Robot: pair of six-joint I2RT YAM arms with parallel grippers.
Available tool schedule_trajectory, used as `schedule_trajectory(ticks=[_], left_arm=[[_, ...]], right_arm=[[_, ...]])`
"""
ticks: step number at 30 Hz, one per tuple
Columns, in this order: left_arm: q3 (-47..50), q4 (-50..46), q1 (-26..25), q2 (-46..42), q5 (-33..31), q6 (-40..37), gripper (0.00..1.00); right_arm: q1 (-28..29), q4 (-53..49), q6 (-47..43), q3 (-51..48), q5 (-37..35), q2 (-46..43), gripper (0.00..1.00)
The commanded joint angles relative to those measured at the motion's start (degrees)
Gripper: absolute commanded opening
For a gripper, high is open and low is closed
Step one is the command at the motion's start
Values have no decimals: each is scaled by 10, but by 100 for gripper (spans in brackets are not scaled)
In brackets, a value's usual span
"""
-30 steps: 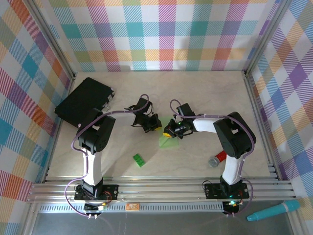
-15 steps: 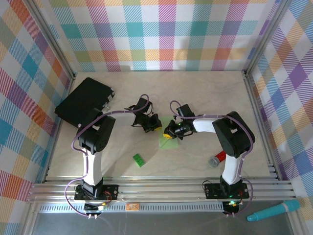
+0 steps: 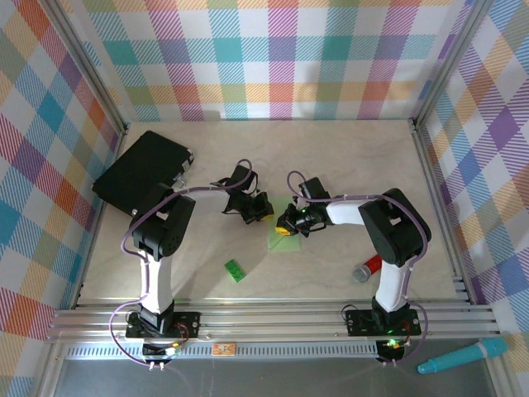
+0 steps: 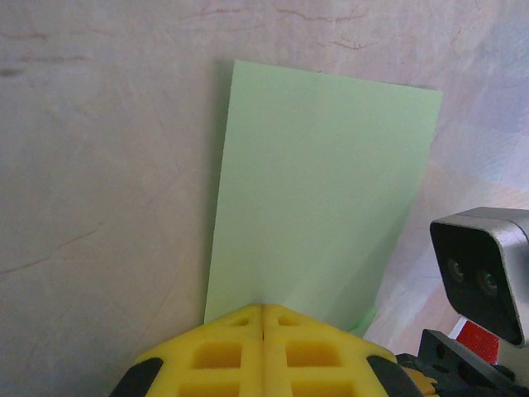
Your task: Fold a paper plane with a square sheet of paper (pick it up from the middle)
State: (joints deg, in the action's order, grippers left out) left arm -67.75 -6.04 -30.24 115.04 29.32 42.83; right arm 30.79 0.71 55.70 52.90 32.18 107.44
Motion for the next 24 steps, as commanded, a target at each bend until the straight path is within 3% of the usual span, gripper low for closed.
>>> schedule_trajectory(ticks=[1, 24], left_arm=[[8, -21, -3, 14, -11, 8, 6], [10, -26, -3, 7, -28, 23, 6]], right_arm=[[2, 12, 1, -13, 7, 10, 8], [2, 100, 22, -56, 2, -3, 8]])
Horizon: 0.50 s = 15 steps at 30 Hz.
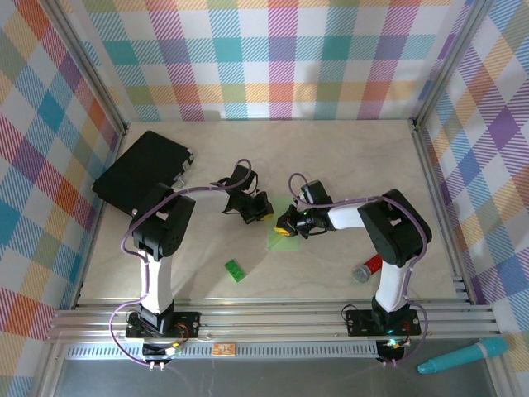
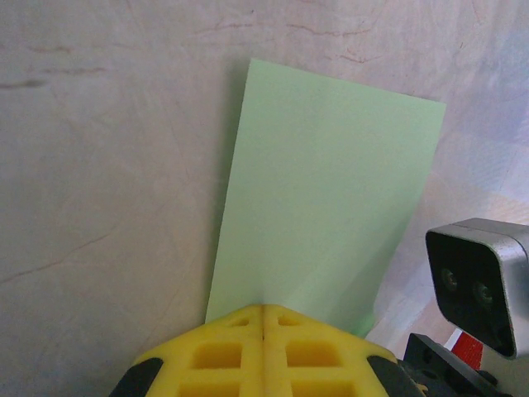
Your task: Fold a paper plane with a square sheet of paper (pick it up from the middle)
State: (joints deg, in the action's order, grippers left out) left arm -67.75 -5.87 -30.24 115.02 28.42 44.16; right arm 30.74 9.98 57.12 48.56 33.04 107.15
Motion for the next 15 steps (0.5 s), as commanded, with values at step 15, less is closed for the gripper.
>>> schedule_trajectory(ticks=[15], left_arm=[[15, -27, -3, 7, -24, 14, 5]], right_arm=[[2, 48, 18, -26, -2, 2, 8]])
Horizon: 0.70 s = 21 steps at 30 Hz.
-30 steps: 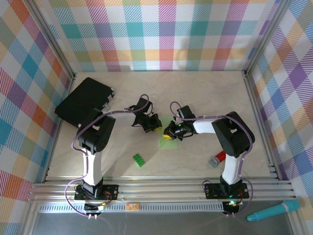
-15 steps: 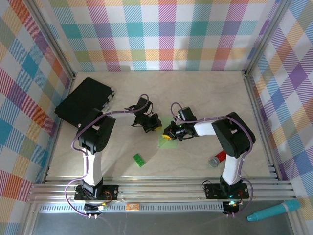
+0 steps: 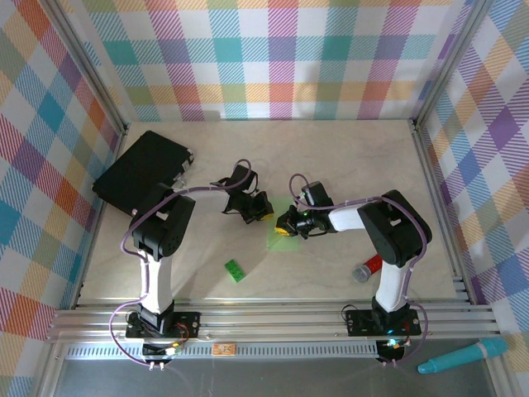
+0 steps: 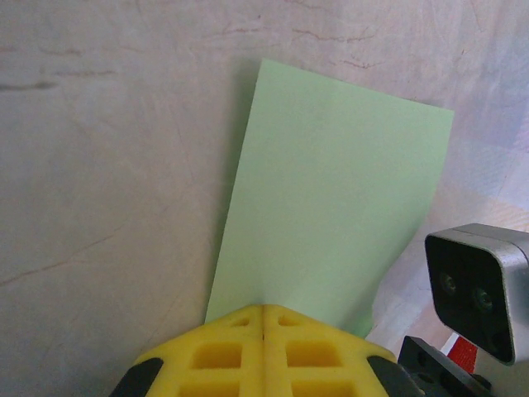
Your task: Fold a paper plane with a square sheet of paper (pick it up from the middle)
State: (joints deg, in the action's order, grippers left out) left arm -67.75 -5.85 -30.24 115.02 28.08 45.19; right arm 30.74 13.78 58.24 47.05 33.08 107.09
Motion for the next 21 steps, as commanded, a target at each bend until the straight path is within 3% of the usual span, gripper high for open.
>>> schedule_trajectory(ticks=[1, 21], left_arm=[[16, -27, -3, 7, -21, 4, 5], [25, -33, -3, -5, -50, 12, 5]], right_arm=[[2, 10, 8, -10, -2, 3, 8], [2, 47, 14, -23, 2, 0, 8]])
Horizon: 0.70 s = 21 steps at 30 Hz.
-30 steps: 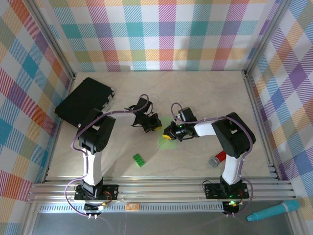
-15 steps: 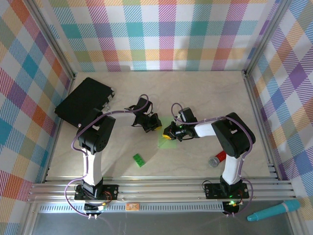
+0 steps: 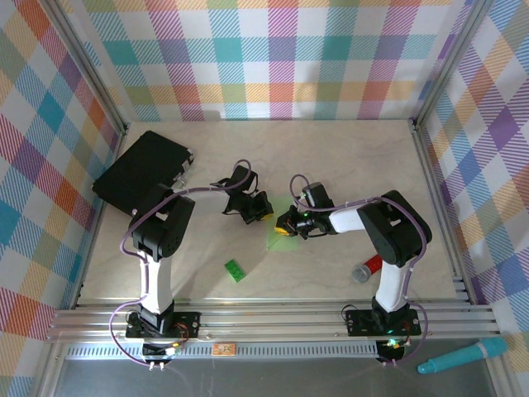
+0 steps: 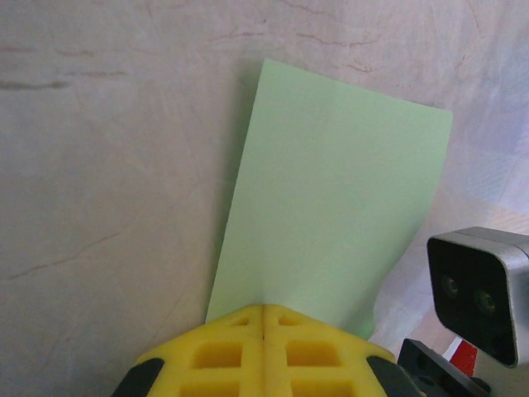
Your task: Fold a paper plane with a square sheet of paper (pick it up from the middle)
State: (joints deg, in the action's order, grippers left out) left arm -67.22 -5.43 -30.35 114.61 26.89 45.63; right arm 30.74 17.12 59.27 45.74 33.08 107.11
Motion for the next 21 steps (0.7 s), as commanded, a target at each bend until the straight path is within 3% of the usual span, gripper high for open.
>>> schedule_trajectory(ticks=[1, 21], left_arm=[[21, -37, -2, -1, -38, 8, 5], [22, -34, -2, 2, -33, 11, 5]], right_arm=[[2, 13, 3, -11, 2, 0, 7], [2, 49, 8, -21, 9, -2, 7]])
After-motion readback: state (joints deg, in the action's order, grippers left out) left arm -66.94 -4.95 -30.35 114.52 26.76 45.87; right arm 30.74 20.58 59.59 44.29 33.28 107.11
